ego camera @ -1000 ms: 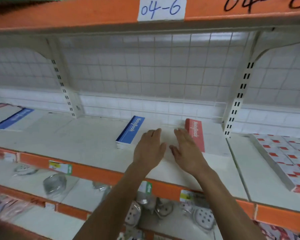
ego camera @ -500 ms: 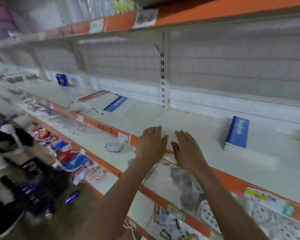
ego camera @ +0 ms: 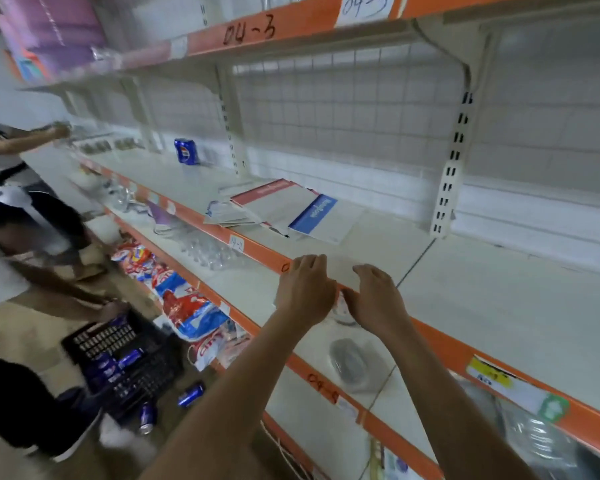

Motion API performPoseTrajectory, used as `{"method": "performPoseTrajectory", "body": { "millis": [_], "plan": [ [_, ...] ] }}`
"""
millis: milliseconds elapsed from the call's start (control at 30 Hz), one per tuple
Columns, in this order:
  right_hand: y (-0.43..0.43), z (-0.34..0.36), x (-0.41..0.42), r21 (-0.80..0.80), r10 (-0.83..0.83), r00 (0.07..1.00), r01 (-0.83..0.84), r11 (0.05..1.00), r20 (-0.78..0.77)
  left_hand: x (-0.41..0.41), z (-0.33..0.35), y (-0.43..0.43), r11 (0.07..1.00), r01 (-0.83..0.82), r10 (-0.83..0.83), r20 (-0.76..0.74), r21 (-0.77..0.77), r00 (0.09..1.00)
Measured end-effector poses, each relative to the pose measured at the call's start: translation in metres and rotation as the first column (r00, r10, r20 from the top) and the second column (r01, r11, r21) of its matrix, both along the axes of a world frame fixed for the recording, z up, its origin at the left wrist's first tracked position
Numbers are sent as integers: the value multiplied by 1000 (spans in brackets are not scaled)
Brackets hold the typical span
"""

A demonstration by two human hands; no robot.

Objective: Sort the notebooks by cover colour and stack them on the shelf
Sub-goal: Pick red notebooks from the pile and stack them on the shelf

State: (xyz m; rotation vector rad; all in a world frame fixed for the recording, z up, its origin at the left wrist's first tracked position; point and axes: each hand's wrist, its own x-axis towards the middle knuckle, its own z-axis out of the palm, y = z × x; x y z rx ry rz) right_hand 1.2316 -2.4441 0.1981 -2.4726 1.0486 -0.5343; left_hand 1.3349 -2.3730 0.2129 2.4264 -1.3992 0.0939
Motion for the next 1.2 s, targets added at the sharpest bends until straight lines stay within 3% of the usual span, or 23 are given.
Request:
{"method": "performPoseTrajectory", "body": {
  "millis": [367,700,833,1000,1133,1200],
  "plan": [
    [-52,4,163,42,39,999,-40,998,10,166,-5,-62,1000,-24,23,9,17,1000],
    [-67,-1,273,62,22,996,-27,998,86,302,-14,-102,993,81,-100,239,88,966],
    [-71,1,314,63,-98,987,90,994,130,351,-21,-112,941,229,-286,227,250,931],
    [-75,3,333,159,-316,937,293,943,150,381,-7,-103,879,406,-467,272,252,842],
    [-78,4,338,253,-504,831,448,857,234,402,19,-95,856,503,-516,264,120,815],
    [-79,12,340,448,-608,712,443,777,350,405,30,-97,846,533,-492,352,-24,796]
  ]
}}
